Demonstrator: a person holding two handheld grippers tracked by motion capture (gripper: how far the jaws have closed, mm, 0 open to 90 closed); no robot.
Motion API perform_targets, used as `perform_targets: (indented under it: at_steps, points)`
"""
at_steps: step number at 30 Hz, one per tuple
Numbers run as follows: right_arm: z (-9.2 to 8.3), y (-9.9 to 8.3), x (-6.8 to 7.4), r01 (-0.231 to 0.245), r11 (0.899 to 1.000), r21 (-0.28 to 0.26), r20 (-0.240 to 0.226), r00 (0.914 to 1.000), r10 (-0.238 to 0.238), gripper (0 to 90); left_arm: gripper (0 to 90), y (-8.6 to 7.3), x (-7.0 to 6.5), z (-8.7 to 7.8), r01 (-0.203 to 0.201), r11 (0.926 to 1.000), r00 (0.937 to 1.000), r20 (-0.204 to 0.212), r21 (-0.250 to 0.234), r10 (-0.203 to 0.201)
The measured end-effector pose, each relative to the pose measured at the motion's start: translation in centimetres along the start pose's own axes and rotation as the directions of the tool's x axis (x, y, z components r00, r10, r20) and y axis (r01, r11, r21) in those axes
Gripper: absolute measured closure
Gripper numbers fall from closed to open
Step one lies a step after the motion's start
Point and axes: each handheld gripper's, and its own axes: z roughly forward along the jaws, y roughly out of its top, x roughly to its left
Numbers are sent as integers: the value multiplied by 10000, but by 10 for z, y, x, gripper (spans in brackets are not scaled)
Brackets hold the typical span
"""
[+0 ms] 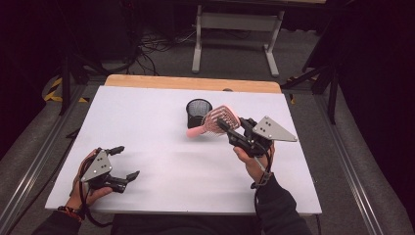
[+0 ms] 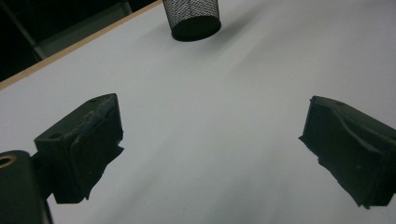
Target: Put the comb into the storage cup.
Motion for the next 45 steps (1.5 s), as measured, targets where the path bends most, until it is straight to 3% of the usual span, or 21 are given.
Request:
perform_targets:
  at_steps: [15,41,44,45]
  points:
    - [13,17,-18,-182,9976,-675,774,9967,234,633,65,0,0,-1,102,9999,9999,105,-137,-100]
    - [30,30,-28,233,9992,-332,1351,9907,-186,634,74,1,0,-3,171,9996,9994,304,-242,-164]
    - [32,31,-28,108,9995,-293,1391,9902,-66,634,74,1,1,-3,113,9998,9994,320,-188,-107]
    - [33,31,-29,294,9994,-171,1442,9892,-266,633,74,1,1,-3,123,9997,9995,308,-201,-117]
